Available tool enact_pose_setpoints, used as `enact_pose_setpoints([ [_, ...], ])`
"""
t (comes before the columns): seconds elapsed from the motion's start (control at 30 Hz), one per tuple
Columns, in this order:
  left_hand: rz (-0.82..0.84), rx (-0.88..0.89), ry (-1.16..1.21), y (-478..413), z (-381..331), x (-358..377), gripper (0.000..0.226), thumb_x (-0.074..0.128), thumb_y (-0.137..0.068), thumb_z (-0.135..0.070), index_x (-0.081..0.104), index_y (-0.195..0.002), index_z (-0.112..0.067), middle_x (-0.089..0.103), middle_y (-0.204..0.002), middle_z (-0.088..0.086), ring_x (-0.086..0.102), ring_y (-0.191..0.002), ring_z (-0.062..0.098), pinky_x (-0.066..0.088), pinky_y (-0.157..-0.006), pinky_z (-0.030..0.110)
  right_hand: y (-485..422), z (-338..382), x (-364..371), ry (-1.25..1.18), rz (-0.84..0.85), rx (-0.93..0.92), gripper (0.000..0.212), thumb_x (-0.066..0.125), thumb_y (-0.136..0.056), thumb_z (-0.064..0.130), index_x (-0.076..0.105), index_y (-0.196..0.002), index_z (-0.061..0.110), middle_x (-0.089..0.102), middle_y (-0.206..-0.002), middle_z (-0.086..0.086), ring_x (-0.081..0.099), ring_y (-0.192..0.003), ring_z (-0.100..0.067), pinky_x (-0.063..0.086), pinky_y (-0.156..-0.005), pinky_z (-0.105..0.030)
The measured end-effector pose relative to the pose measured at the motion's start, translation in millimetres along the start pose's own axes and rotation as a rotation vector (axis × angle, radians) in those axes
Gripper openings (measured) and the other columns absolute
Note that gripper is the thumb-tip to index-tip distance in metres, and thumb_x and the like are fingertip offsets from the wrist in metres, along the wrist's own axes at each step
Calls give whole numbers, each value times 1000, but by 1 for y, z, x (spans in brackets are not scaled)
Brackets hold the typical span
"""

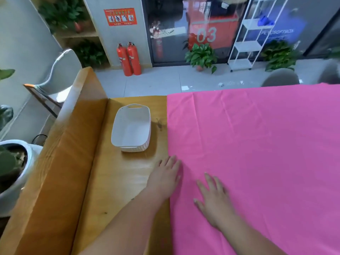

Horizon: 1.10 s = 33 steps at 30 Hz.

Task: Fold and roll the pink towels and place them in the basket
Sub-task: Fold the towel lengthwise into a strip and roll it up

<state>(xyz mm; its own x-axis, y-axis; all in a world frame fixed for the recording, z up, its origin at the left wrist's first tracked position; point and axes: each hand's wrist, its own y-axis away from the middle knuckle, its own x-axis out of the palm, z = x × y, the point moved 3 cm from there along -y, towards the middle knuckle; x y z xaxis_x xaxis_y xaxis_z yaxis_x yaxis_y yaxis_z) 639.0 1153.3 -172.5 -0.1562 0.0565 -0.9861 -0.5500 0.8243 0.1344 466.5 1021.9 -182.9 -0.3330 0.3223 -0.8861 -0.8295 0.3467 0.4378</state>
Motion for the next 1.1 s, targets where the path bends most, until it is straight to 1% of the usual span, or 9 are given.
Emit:
enact_pose_setpoints([
  [0.1,66,-1,0,-23,24,2,73,46,-103,-53,24,-165,-22,16,-175,4,15,-160,30,21,-127,51,0,10,4,-19,-12,24,77,30,-97,70,19,-166,38,5,-176,-7,8,-160,-38,18,-128,-56],
  [0.23,110,-41,-17,-16,47,22,80,36,-104,-64,13,-168,-25,5,-177,-1,5,-162,31,15,-129,52,6,28,4,-37,4,61,76,40,-103,64,9,-167,38,-2,-176,-6,2,-161,-37,14,-130,-55],
  [0.43,97,-82,148,-14,57,22,81,41,-102,-65,11,-168,-30,3,-177,1,0,-163,28,13,-130,51,-3,69,-13,-60,-24,89,81,49,-98,69,18,-166,36,6,-175,-6,7,-159,-36,19,-128,-54],
  [0.53,105,-68,162,-12,58,21,85,48,-99,-65,12,-168,-30,3,-177,3,-1,-163,28,12,-130,50,-4,88,-11,-25,-47,71,88,55,-91,74,24,-164,34,18,-170,-7,18,-154,-34,27,-122,-54],
  [0.67,99,-70,162,-10,59,25,87,52,-97,-66,16,-167,-29,3,-177,4,-3,-163,28,10,-130,49,-2,99,1,14,-11,20,93,61,-89,71,23,-164,30,23,-165,-10,23,-150,-34,34,-118,-53],
  [0.8,73,-80,225,-11,61,25,87,60,-95,-63,22,-165,-29,10,-176,4,2,-162,29,17,-129,51,-1,95,6,13,-62,-1,73,67,-92,56,44,-155,27,47,-136,-5,45,-126,-28,48,-99,-45],
  [0.9,49,-113,285,-14,60,23,80,62,-94,-59,31,-161,-28,22,-172,6,11,-160,31,24,-127,54,0,93,8,-47,-125,38,59,71,-89,28,56,-145,21,57,-117,-3,58,-110,-29,54,-85,-43],
  [1.0,-4,-182,390,-19,56,14,68,64,-96,-49,43,-156,-25,39,-162,8,27,-151,38,35,-119,54,6,94,-5,-168,-106,76,64,43,-95,22,39,-159,25,59,-119,-3,59,-111,-28,53,-83,-43],
  [1.1,-38,-252,528,-29,49,4,63,63,-95,-41,47,-154,-26,48,-150,9,41,-135,37,42,-112,49,13,93,-15,-262,-87,120,78,45,-95,11,20,-164,39,52,-114,1,58,-100,-24,53,-77,-42],
])
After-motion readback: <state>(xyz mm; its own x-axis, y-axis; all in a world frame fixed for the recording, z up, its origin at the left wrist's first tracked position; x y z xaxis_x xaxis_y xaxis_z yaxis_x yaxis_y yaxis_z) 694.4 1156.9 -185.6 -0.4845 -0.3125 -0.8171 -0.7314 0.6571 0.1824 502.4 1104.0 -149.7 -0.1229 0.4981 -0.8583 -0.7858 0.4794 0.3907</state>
